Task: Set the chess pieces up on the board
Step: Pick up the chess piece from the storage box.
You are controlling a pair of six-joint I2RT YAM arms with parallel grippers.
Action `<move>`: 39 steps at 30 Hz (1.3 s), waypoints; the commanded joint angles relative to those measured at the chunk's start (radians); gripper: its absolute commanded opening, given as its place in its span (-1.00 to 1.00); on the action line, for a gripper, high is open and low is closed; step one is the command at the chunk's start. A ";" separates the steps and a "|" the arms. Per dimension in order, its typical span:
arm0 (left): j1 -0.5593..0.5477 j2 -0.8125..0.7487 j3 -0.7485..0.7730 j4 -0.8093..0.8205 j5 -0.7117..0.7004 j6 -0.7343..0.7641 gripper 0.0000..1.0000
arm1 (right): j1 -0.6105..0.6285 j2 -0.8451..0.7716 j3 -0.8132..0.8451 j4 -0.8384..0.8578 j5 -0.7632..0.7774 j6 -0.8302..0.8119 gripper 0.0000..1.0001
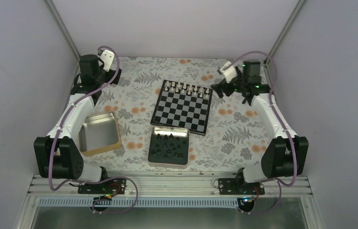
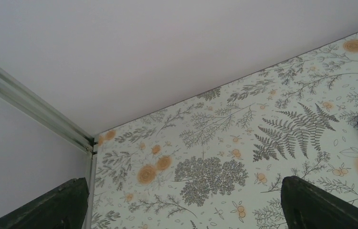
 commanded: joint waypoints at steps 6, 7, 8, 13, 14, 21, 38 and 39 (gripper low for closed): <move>0.007 -0.014 -0.004 0.028 -0.011 0.019 1.00 | 0.480 0.023 0.084 -0.267 0.046 -0.107 0.97; 0.007 -0.013 -0.007 0.029 -0.012 0.020 1.00 | 0.539 0.036 0.086 -0.283 0.061 -0.110 0.94; 0.007 -0.013 -0.010 0.030 -0.011 0.021 1.00 | 0.594 0.053 0.085 -0.293 0.085 -0.111 0.91; 0.007 -0.012 -0.024 0.040 -0.018 0.022 1.00 | 0.765 0.184 0.126 -0.315 0.184 -0.096 0.54; 0.007 -0.013 -0.029 0.043 -0.022 0.023 1.00 | 0.777 0.203 0.134 -0.312 0.182 -0.093 0.51; 0.008 -0.032 -0.054 0.063 -0.032 0.028 1.00 | 0.830 0.326 0.137 -0.265 0.184 -0.086 0.20; 0.011 -0.029 -0.070 0.081 -0.042 0.035 1.00 | 0.902 0.400 0.162 -0.282 0.139 -0.079 -0.22; 0.012 -0.029 -0.071 0.082 -0.043 0.035 1.00 | 0.902 0.403 0.161 -0.278 0.141 -0.078 -0.22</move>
